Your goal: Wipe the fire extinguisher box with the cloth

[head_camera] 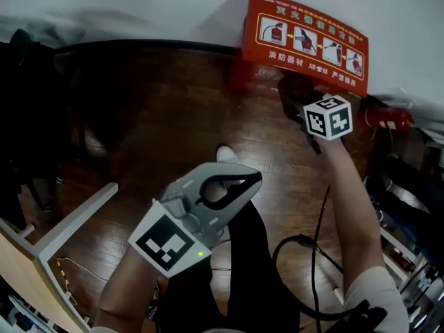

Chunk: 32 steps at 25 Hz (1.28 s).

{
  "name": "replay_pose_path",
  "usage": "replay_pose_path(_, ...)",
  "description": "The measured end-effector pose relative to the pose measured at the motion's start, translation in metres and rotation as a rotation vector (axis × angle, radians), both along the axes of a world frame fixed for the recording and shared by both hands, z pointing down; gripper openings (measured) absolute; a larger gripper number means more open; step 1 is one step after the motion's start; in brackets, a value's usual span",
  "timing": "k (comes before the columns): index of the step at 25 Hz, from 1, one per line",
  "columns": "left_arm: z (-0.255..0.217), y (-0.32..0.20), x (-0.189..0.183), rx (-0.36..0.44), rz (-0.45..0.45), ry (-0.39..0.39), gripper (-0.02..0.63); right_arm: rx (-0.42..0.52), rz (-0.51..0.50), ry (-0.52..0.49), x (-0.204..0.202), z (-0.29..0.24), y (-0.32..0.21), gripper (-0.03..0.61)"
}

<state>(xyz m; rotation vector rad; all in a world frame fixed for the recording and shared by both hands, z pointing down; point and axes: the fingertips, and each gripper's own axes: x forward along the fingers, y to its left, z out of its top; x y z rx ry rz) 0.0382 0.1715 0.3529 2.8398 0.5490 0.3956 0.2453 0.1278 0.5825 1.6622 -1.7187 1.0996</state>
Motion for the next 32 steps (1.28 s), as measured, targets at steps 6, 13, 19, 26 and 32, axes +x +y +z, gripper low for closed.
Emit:
replay_pose_path(6,0.033,-0.019,0.017,-0.037,-0.031,-0.020,0.000,-0.052,0.024,-0.045,0.003,0.072,-0.008,0.052)
replay_pose_path(13,0.096,-0.045,0.024,-0.073,-0.083,-0.064,0.000,-0.151,0.061,-0.049,0.011,0.188,-0.004,0.052)
replay_pose_path(19,0.127,-0.055,0.023,-0.122,-0.139,-0.069,0.000,-0.264,0.067,-0.095,0.005,0.260,0.008,0.052)
replay_pose_path(26,0.108,-0.059,0.010,-0.121,-0.159,-0.079,0.000,-0.198,-0.004,-0.056,-0.024,0.194,-0.004,0.052)
replay_pose_path(32,0.060,-0.059,-0.004,-0.088,-0.145,-0.061,0.000,-0.004,-0.019,-0.003,-0.065,0.061,-0.037,0.052)
